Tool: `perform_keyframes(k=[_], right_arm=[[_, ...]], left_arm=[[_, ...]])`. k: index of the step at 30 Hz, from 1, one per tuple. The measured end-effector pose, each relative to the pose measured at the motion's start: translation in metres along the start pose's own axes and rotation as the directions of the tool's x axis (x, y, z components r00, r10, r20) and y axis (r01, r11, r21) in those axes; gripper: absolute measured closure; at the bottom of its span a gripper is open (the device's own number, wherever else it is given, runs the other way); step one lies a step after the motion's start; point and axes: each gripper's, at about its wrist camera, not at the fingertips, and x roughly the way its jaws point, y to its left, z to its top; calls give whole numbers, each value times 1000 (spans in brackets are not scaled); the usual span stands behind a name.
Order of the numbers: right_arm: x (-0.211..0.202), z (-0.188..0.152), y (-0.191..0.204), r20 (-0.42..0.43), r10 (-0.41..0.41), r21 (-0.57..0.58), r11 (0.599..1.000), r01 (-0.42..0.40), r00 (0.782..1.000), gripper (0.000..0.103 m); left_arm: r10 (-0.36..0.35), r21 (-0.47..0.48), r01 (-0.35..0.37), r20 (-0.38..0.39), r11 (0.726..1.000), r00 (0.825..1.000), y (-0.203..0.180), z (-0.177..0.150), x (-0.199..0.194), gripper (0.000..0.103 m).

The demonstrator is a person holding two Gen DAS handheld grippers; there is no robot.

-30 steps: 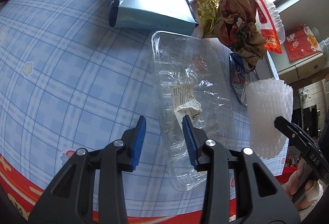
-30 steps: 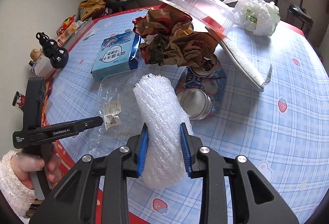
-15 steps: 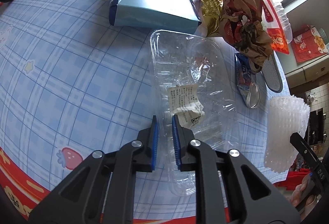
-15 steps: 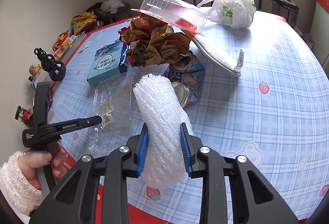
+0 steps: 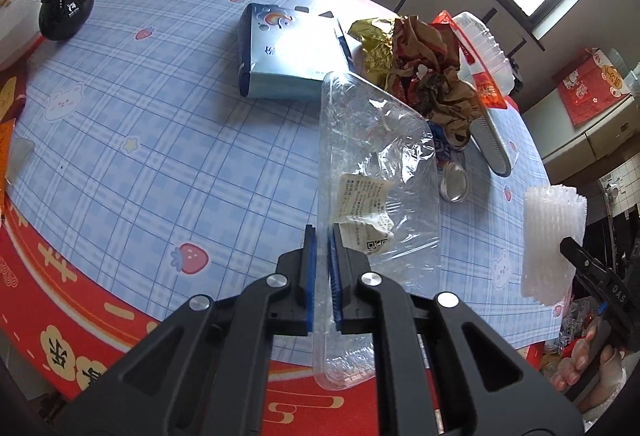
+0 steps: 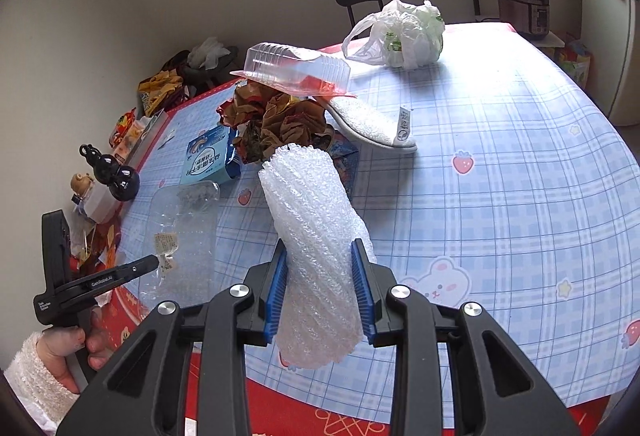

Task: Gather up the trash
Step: 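Lift the foam net with the right tool while the left tool grasps the clear plastic tray, then drop the foam net and plastic tray into the terracotta bin with both tools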

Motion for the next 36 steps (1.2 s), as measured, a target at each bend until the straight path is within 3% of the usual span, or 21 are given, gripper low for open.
perform_keyframes(k=[7, 11, 14, 18, 23, 28, 30, 32, 33, 36], right_arm=[[-37, 10, -43, 94, -36, 71, 997, 29, 995, 72], [-72, 18, -89, 160, -125, 113, 988, 108, 979, 72], [-105, 21, -138, 195, -218, 179, 967, 184, 956, 72], [-156, 15, -215, 234, -342, 312, 913, 263, 910, 72], [-204, 8, -303, 213, -471, 400, 841, 364, 856, 72], [-227, 8, -370, 177, -527, 418, 805, 421, 831, 68], [-234, 10, -388, 175, -533, 423, 800, 425, 828, 58], [-239, 14, -401, 176, -537, 427, 797, 428, 825, 33], [-243, 15, -406, 184, -540, 427, 797, 428, 821, 26], [-260, 20, -410, 212, -549, 416, 800, 433, 809, 16]], left_arm=[[-53, 50, 49, 85, 998, 995, -45, 11, -41, 93], [-119, 90, 109, 115, 990, 986, -85, 19, -50, 93], [-171, 132, 156, 117, 979, 978, -121, 22, -51, 93], [-229, 200, 205, 103, 958, 968, -181, 18, -44, 93], [-291, 273, 264, 62, 925, 955, -263, 9, -24, 93], [-331, 343, 307, 13, 888, 944, -351, -9, 1, 93], [-345, 371, 323, -8, 871, 939, -387, -17, 11, 93], [-361, 396, 344, -33, 851, 932, -421, -26, 22, 93], [-367, 410, 352, -46, 841, 929, -438, -30, 27, 93], [-385, 455, 382, -92, 805, 919, -490, -44, 42, 93]])
